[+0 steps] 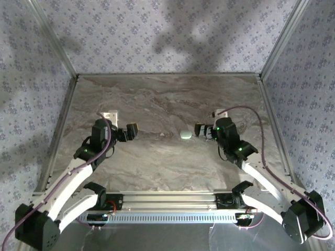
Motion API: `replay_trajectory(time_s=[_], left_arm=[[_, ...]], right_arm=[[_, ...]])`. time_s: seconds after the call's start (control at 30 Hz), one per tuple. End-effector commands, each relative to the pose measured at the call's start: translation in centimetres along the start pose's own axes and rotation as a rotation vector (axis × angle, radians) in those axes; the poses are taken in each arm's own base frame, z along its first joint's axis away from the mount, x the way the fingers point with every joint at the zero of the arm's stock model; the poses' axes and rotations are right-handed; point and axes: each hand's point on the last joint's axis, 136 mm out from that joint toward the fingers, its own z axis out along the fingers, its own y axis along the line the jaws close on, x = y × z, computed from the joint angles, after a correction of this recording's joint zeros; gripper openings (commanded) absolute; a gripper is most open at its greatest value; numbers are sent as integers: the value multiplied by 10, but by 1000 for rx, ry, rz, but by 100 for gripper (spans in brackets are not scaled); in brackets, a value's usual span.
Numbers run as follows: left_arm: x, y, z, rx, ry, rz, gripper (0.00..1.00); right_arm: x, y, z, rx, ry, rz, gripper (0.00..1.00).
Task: Insert the wireless bluetooth earbuds into the charging case
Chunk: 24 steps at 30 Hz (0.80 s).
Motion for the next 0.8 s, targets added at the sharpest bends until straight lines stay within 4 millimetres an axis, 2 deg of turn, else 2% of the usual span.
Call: replay_trajectory(time_s=[0.0,0.23,0.33,0.43,0.53,0.77], left_arm=[[-16,19,2,-56,4,-23,100],[-32,82,4,-198,-60,-113,100],[-30,104,5,-243,-78,-118,100],[-22,123,6,-310,-98,-84,100],[-11,139,8,-375,-95,-52,100],[12,161,34,-421,-107,-37,100]], right_arm=[[-17,-29,-8,57,-20,48,100],[-14,-139,-30,290,-124,304,100],[-8,-170,-39,350,-182,379,100],[-4,-187,-43,398,-216,374,100],[-1,-194,-43,428,-247,329,100],[12,-207,-24,533,-260,259,100]])
